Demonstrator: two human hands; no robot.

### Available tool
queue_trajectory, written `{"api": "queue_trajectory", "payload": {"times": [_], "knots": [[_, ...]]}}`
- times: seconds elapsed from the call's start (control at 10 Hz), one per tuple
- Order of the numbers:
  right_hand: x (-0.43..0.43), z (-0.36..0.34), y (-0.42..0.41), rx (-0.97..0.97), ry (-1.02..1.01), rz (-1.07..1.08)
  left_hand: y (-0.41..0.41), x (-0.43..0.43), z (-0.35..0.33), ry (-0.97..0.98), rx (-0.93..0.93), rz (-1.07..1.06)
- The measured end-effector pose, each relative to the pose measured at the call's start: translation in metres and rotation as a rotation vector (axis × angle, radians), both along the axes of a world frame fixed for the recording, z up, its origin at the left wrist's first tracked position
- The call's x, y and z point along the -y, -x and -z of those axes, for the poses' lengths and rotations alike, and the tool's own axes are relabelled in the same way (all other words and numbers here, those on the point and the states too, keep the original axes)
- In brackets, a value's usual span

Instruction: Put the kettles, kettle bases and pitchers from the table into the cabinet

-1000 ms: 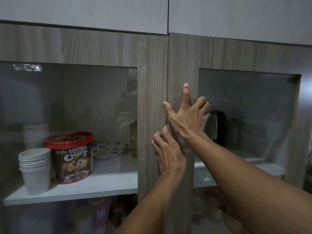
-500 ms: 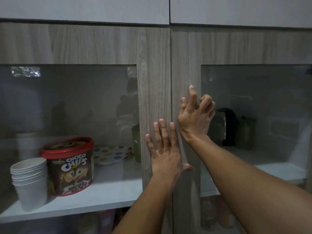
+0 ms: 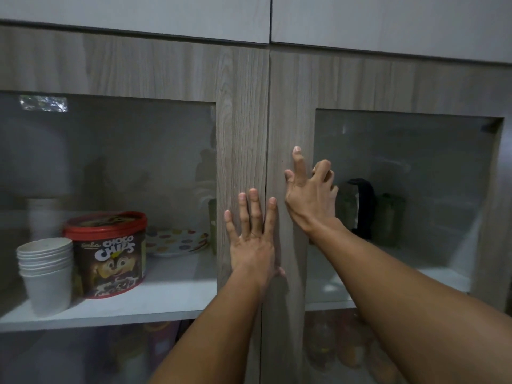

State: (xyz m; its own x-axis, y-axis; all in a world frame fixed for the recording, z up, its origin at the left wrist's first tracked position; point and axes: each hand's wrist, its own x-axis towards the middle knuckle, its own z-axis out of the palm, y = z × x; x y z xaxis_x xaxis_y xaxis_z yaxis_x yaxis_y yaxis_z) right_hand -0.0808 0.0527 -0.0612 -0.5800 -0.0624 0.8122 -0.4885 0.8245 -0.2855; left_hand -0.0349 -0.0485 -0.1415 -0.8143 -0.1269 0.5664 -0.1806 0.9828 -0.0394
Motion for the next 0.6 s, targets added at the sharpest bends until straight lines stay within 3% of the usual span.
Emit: {"api": "queue_trajectory", "payload": {"times": [0.2,0.4,0.5,0.6], "knots": [[-0.012,-0.010,-0.014,0.090,-0.112,-0.059,-0.015,-0.014,-0.015,-0.048,0.108,-0.056],[-0.035,-0.002,-0.032,0.175,-0.242,-0.146,-0.049,-0.036,-0.024,-0.263,0.208,-0.035],[-0.042,0.006,-0.045,0.294,-0.212,-0.208,-0.068,-0.040,-0.024,-0.308,0.257,-0.083],[-0.050,0.006,-0.053,0.336,-0.044,-0.331,-0.085,-0.047,-0.012,-0.329,0.237,-0.085]]}}
